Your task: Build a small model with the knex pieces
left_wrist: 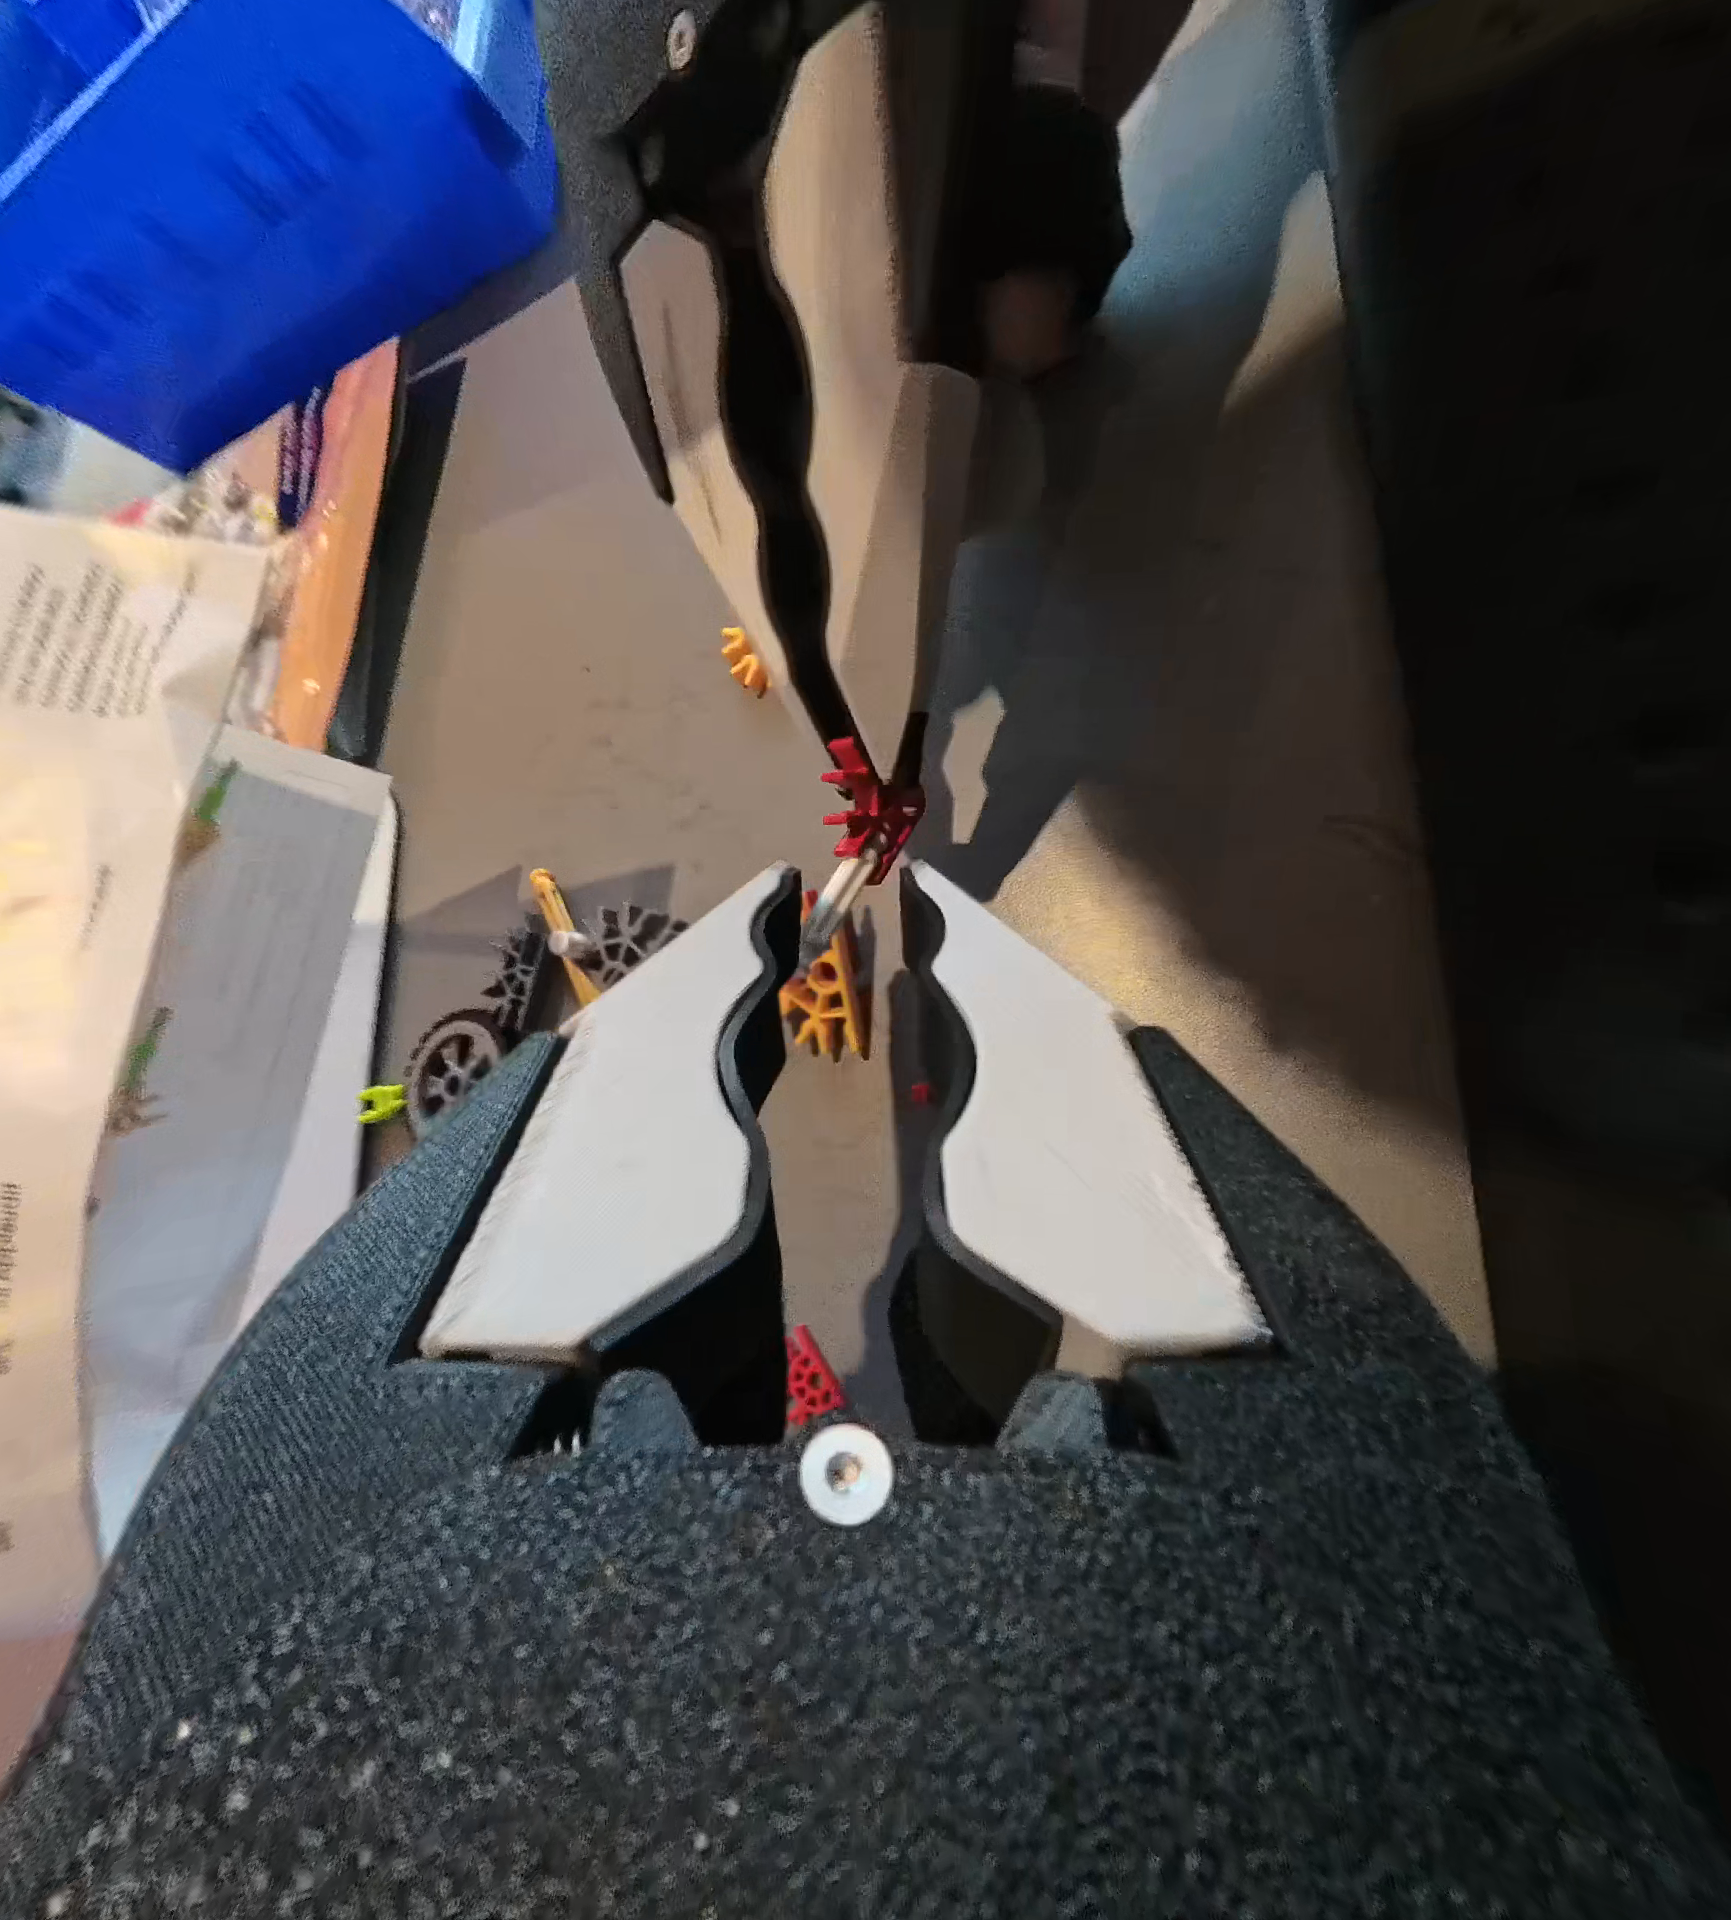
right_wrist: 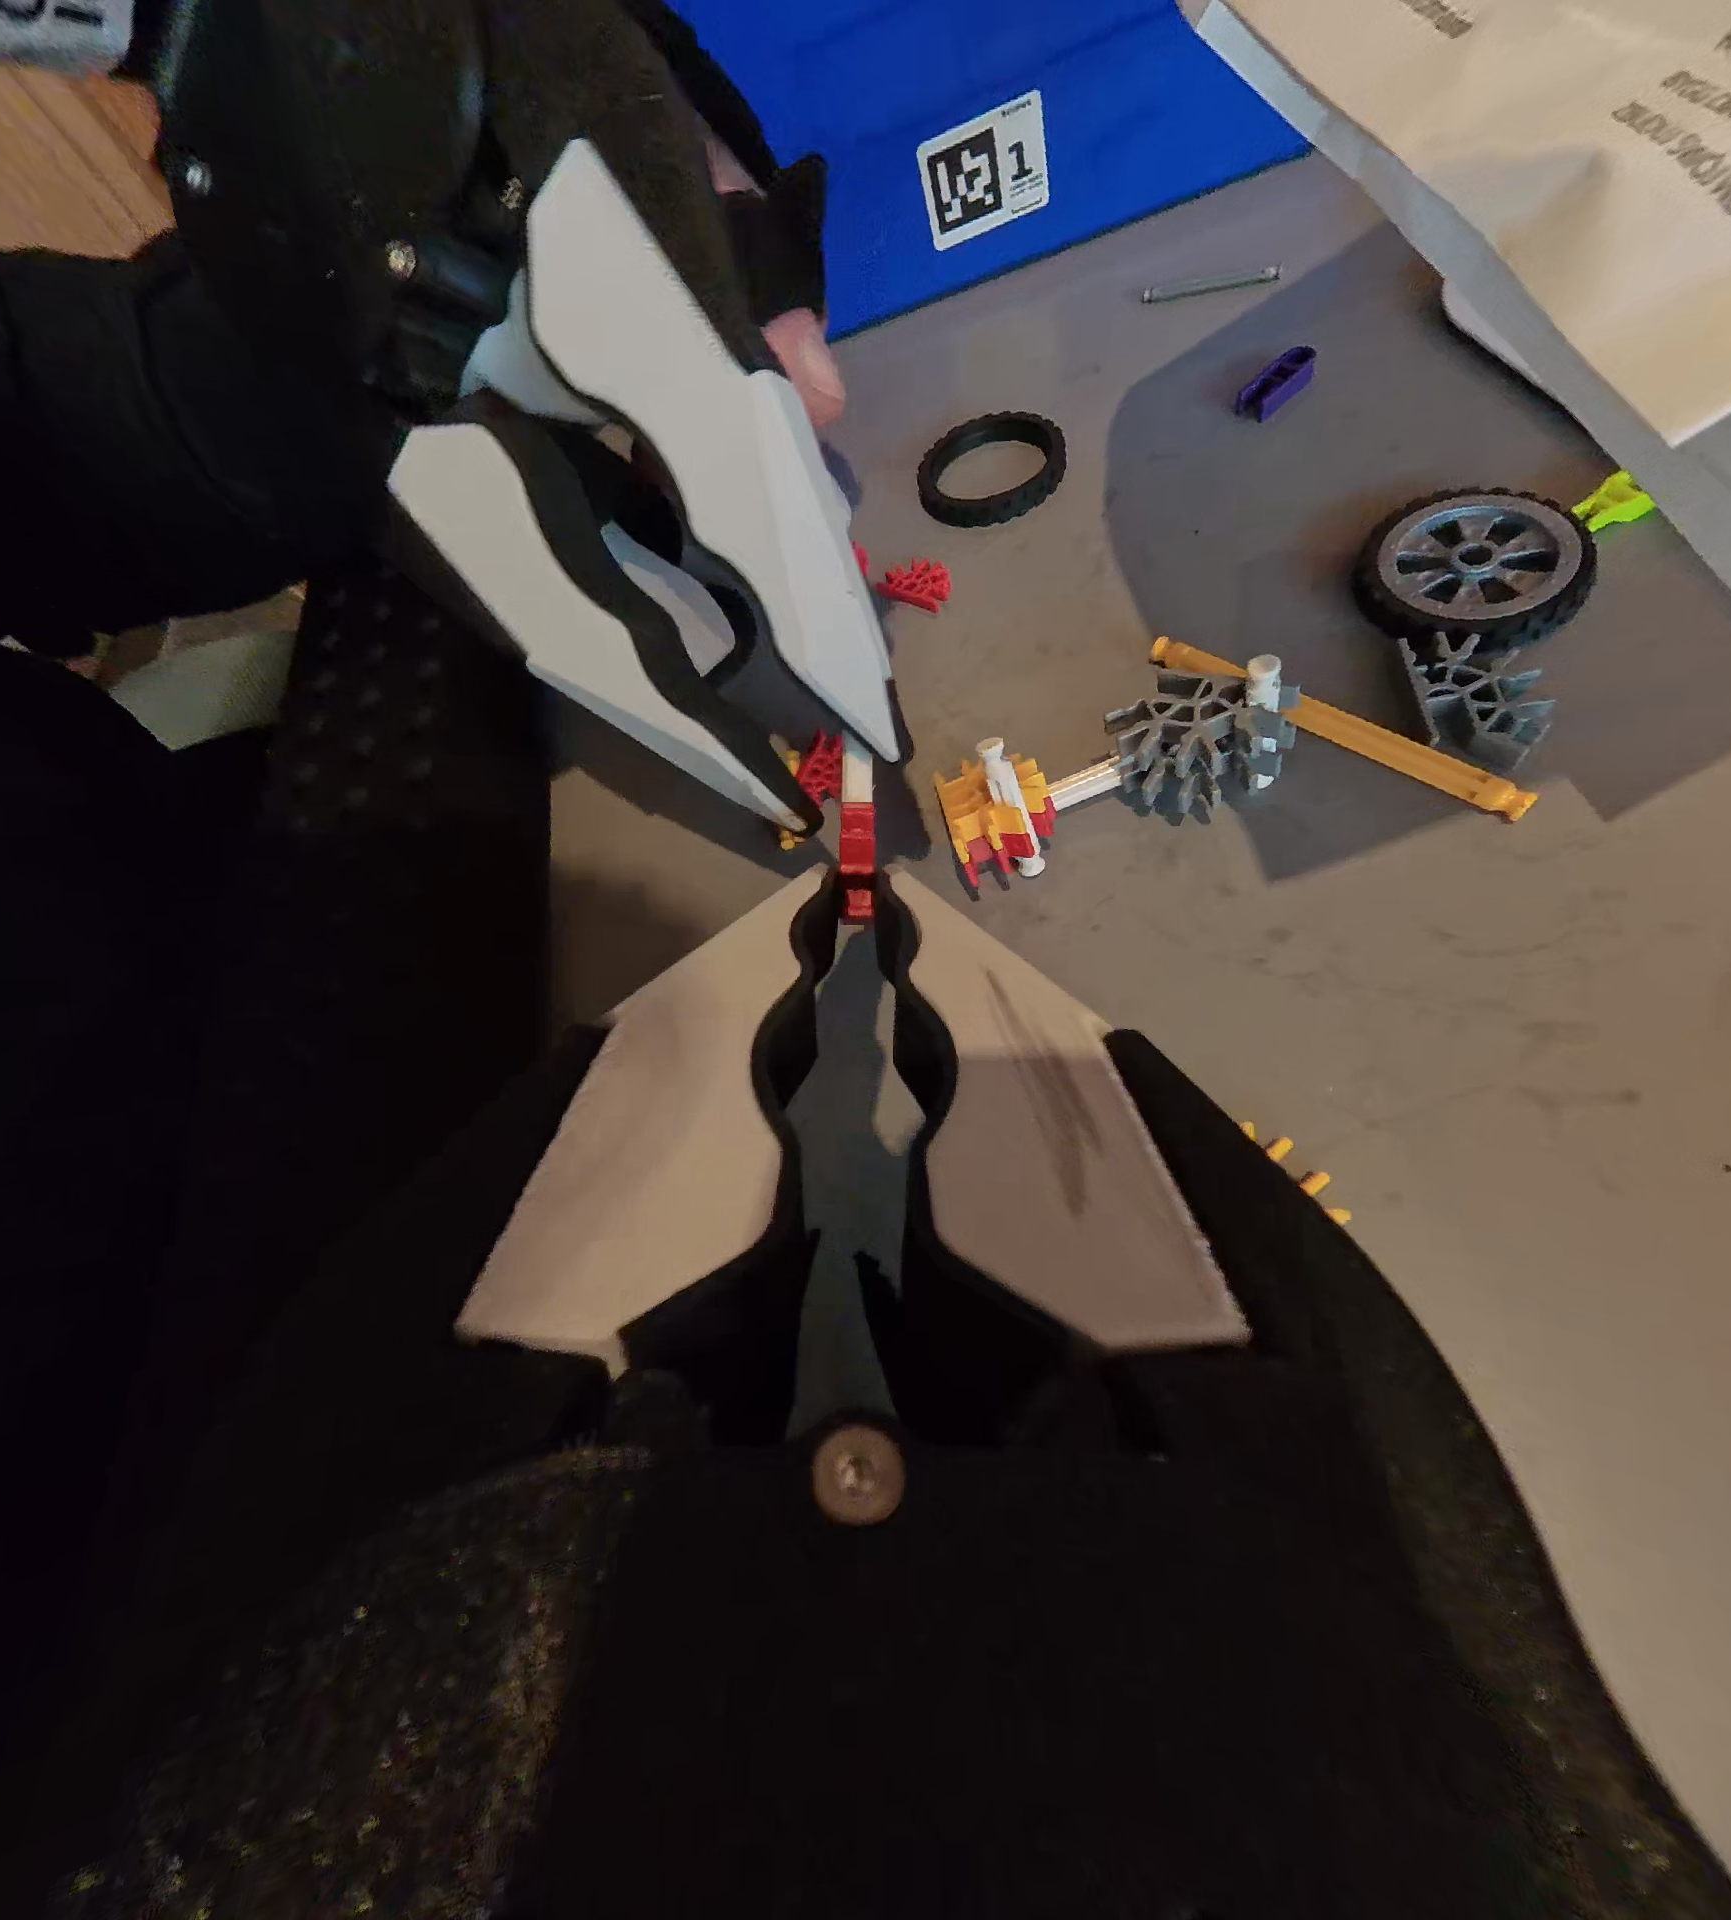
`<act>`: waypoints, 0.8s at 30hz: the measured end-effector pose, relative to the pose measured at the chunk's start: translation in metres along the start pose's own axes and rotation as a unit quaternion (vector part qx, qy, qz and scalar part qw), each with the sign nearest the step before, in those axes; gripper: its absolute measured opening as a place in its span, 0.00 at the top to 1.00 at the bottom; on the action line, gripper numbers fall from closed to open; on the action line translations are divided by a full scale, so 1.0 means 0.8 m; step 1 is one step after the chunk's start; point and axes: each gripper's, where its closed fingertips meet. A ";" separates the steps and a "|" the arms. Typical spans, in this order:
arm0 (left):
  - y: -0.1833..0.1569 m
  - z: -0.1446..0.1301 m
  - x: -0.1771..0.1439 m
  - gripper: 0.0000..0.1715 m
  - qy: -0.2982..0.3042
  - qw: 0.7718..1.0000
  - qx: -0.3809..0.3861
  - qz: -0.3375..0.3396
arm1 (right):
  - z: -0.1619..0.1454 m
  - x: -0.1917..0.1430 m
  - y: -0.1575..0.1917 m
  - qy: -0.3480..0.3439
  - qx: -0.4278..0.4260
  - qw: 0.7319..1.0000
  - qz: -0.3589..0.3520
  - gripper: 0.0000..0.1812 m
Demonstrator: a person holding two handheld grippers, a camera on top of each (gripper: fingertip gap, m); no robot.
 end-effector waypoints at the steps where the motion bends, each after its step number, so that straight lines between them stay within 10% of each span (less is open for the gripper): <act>1: -0.001 0.002 -0.001 0.91 0.000 1.000 0.017 0.007 | 0.000 0.000 0.000 -0.002 0.007 1.000 0.002 0.97; 24: 0.001 -0.001 0.003 0.95 0.034 0.991 0.099 0.080 | 0.012 -0.003 0.004 -0.034 0.062 0.997 0.035 0.97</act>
Point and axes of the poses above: each gripper's, where its closed fingertips meet, x out along the fingers, z out of its top, y = z × x across the jaws, and after that the axes turned 11 degrees about -x, right-handed
